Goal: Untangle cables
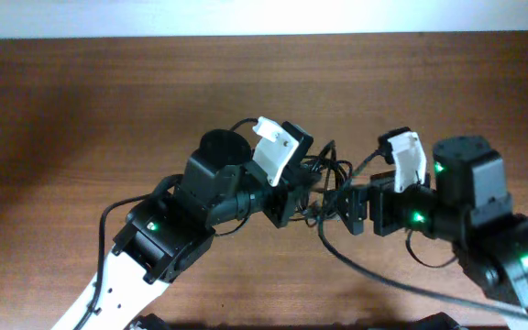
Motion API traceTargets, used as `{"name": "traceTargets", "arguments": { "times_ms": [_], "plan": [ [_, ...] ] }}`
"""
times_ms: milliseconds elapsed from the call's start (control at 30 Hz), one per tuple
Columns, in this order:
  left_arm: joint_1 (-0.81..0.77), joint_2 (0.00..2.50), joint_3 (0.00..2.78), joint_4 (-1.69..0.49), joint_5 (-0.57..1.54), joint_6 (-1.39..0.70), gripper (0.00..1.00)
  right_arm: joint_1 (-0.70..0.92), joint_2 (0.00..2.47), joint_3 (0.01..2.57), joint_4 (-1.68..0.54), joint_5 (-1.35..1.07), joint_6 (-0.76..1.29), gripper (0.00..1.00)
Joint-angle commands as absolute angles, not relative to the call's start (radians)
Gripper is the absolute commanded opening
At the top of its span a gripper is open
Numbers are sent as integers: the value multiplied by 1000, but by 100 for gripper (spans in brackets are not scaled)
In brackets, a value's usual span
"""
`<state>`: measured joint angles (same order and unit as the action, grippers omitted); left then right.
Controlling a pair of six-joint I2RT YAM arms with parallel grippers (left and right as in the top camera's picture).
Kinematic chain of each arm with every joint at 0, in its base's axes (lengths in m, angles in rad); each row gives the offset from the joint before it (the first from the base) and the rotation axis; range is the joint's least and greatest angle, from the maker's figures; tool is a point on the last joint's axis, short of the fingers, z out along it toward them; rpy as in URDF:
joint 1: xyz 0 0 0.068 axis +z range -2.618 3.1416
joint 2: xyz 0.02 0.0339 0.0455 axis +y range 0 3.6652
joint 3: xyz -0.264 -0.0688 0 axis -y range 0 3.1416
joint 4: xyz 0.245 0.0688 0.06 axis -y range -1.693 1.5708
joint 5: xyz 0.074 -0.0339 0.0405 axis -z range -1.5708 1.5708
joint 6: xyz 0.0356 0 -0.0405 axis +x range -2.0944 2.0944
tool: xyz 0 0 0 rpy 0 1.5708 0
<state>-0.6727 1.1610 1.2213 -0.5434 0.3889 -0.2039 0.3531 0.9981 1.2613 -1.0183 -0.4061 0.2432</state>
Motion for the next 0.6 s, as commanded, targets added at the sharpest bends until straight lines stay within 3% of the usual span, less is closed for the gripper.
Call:
{"name": "traceTargets", "arguments": {
  "times_ms": [0, 567],
  "plan": [
    [-671, 1112, 1230, -542, 324, -213, 0, 352, 905, 1282, -1018, -380, 239, 99],
    [-671, 1015, 1230, -378, 405, -303, 0, 353, 877, 1282, -1048, -520, 206, 99]
  ]
}}
